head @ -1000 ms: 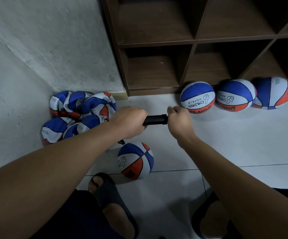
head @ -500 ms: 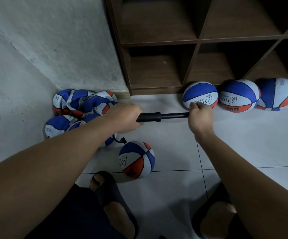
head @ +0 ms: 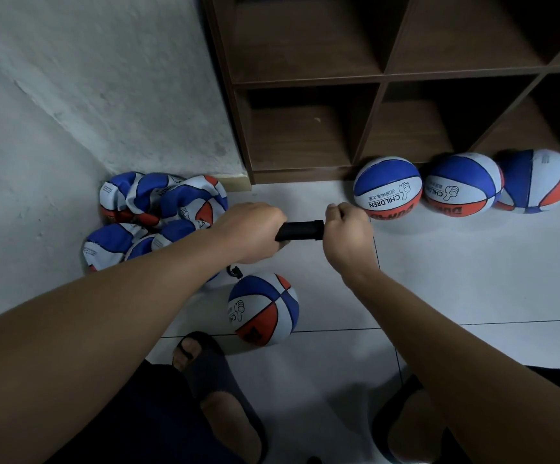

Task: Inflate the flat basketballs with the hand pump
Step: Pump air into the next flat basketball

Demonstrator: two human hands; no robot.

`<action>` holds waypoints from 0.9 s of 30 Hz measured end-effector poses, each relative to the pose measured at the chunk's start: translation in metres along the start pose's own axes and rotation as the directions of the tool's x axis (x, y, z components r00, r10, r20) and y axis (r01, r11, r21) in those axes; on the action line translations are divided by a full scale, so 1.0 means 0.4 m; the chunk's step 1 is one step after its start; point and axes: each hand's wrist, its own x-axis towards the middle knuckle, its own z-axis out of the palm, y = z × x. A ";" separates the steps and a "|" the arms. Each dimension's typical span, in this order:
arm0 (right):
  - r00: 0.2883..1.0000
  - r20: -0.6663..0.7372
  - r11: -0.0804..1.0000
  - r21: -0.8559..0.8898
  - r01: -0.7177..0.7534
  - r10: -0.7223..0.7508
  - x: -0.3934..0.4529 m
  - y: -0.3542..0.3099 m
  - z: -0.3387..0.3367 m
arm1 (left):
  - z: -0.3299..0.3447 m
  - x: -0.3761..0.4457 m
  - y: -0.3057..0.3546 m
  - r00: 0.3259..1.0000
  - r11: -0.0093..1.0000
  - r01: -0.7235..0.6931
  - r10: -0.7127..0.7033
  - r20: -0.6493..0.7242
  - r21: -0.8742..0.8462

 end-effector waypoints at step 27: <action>0.996 -0.082 0.999 0.009 0.042 -0.041 -0.018 -0.041 -0.020 | -0.019 0.000 0.007 0.999 1.000 -0.002 0.002 -0.053 0.000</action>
